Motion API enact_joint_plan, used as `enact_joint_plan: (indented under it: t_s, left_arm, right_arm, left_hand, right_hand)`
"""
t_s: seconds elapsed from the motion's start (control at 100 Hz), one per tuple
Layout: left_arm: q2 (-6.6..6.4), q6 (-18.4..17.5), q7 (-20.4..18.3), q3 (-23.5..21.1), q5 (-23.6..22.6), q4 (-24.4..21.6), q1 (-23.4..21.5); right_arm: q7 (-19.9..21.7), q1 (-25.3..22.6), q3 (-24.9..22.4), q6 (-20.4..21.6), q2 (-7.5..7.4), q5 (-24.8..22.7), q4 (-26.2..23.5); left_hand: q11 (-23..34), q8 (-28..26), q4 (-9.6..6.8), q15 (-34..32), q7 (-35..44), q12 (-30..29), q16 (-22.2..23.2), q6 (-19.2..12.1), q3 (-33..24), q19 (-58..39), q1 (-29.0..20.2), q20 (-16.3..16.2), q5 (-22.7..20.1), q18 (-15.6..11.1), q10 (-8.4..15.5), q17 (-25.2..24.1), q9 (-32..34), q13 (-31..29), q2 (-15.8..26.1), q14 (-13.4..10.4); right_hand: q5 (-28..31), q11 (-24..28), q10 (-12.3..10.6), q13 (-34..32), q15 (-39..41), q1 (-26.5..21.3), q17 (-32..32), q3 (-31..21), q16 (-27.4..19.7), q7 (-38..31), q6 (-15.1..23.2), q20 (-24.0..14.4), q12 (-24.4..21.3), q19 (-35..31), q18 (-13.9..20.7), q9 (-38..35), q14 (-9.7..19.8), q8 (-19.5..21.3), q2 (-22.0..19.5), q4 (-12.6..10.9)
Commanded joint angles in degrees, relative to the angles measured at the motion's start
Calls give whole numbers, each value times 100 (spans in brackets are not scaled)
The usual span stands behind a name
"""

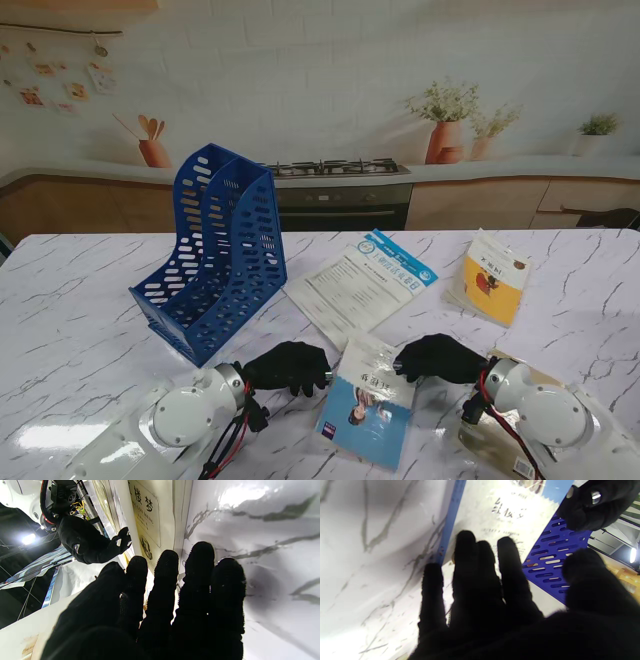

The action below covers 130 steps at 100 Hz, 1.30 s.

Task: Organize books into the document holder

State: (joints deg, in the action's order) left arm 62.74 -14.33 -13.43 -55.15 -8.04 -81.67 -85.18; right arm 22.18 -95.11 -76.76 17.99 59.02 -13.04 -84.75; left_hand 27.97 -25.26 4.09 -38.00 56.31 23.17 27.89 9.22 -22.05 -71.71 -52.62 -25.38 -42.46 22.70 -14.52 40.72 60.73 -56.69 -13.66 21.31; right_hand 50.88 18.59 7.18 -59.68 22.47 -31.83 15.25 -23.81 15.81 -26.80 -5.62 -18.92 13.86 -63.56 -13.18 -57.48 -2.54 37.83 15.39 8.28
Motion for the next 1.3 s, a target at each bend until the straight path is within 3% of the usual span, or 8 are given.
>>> enact_joint_plan:
  t_s: [0.0, 0.32, 0.65, 0.67, 0.82, 1.06, 1.14, 1.29]
  left_arm:
    - [4, -128, -9, 53, 19, -18, -61]
    - [-115, -122, -391, 194, 25, -179, -74]
    - [-159, -163, -544, 316, 85, -242, -50]
    - [-159, -158, -538, 300, 78, -254, -62]
    - [-133, -61, -386, 21, -7, -431, -246]
    - [-87, 284, -112, -533, -234, -855, -594]
    - [-59, 469, 6, -636, -317, -937, -654]
    - [1, 808, 176, -691, -335, -988, -656]
  right_arm:
    - [37, -20, 77, 20, 53, 18, 49]
    - [126, 179, 279, 199, 35, 147, 201]
    - [158, 359, 459, 354, 33, 279, 341]
    - [163, 353, 455, 354, 33, 284, 332]
    - [81, 198, 334, 318, 46, 250, 113]
    - [-147, -130, 30, -17, 89, 1, -473]
    - [-278, -244, -68, -309, 112, -255, -697]
    - [-517, -445, -178, -1174, 164, -742, -1098]
  left_hand:
    - [55, 3, 184, -138, 111, -106, -86, 101, 219, -333, -222, 65, 21, 104, -109, 58, 99, -92, 253, 222]
    - [39, -229, 137, -168, 405, -178, -82, -46, 502, -588, -374, -310, 106, 83, 90, -490, 34, 114, 350, 52]
    - [1, -194, 110, -240, 385, -220, 32, -13, 524, -604, -329, -493, 127, 43, -121, -516, -25, 278, 362, 411]
    - [37, -172, 99, -277, 341, -196, 42, -35, 530, -598, -308, -508, 153, 11, 48, -532, -17, 211, 362, 123]
    - [19, -34, 47, -203, -305, -16, 134, -19, 929, -479, -217, -663, 480, -3, 53, -859, -428, 585, 360, 217]
    - [190, -38, -24, -243, -722, 211, 251, 51, 1308, -464, -149, -752, 487, -16, 176, -835, -410, 407, 412, -55]
    - [90, -12, -92, -101, -1110, 223, 258, 163, 1477, -335, 20, -690, 545, -59, 153, -844, -560, 507, 394, -82]
    - [-250, 254, -185, 348, -2501, 148, 209, 572, 1472, 300, 463, -40, 888, -663, -6, -407, -1262, 699, -133, -214]
  right_hand:
    - [-122, 49, 72, 386, -626, -65, -94, -24, -136, -54, 180, 169, 74, 272, -1342, 24, -474, 11, -87, -270]
    - [-138, 51, 58, 431, -649, -96, -243, 12, -129, -42, 192, 221, 68, 392, -1256, 64, -448, 9, -84, -275]
    - [-145, 16, 35, 448, -671, -89, -317, -14, -112, -38, 227, 254, 67, 452, -1262, 60, -429, 12, -71, -281]
    - [-151, 13, 0, 455, -674, -86, -320, -16, -111, -35, 246, 255, 68, 452, -1264, 65, -410, 12, -69, -281]
    - [-236, 67, -254, 526, -644, -65, -350, -29, -24, -68, 450, 211, 217, 343, -1422, 112, -271, 68, -49, -277]
    - [-331, 200, -304, 361, -226, -78, -15, 19, 483, -57, 569, -467, 633, -340, -1461, 8, -382, 153, 57, -278]
    - [-456, 317, -252, 242, 38, -19, 474, -87, 750, 0, 489, -1261, 842, -893, -1349, 20, -376, 201, 285, -274]
    - [-665, 526, 71, -32, 540, 192, 1471, -431, 933, 198, -106, -1892, 883, -1821, -1172, 63, -442, 195, 788, -253]
